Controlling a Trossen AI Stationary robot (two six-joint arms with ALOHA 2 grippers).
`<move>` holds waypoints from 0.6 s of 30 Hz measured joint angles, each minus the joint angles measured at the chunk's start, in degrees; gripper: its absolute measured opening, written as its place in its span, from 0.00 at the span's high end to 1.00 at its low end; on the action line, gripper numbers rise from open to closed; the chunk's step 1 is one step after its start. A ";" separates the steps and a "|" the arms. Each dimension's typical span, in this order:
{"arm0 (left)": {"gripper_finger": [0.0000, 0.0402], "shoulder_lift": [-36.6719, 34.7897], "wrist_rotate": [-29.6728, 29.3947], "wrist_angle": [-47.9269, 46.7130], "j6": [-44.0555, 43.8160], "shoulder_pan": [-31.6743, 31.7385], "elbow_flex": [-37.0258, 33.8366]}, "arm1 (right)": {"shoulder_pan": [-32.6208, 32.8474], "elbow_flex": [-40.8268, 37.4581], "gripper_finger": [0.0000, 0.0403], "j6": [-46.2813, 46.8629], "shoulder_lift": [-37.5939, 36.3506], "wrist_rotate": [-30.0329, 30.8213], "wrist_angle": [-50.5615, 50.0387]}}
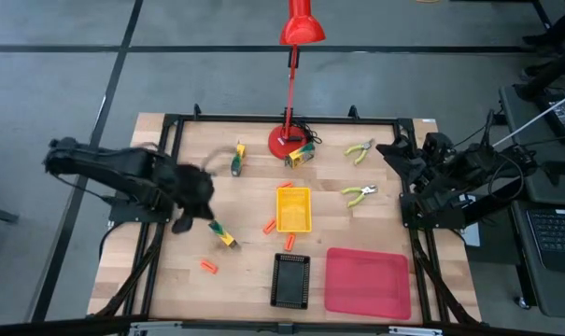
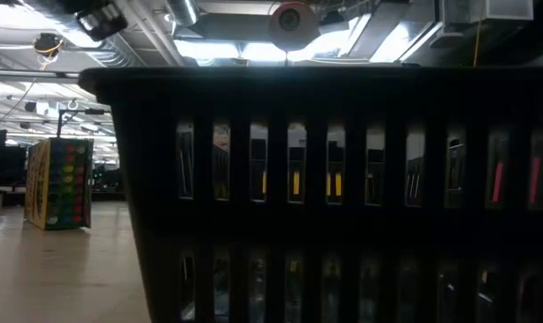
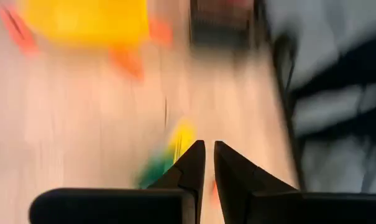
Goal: Pick & Place School Supplies
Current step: Put the yellow crayon box into the pink bin
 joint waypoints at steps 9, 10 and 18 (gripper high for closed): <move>0.92 13.34 -6.64 -17.84 16.15 -15.84 0.58 | 0.05 0.00 0.44 -1.63 0.00 1.44 1.02; 0.92 13.78 -7.24 -17.57 16.71 -16.97 0.58 | 0.20 0.00 0.44 -1.51 0.00 1.25 1.14; 0.92 9.29 -10.55 0.70 6.43 -17.60 0.58 | 2.37 0.00 0.44 -1.95 0.00 1.34 1.31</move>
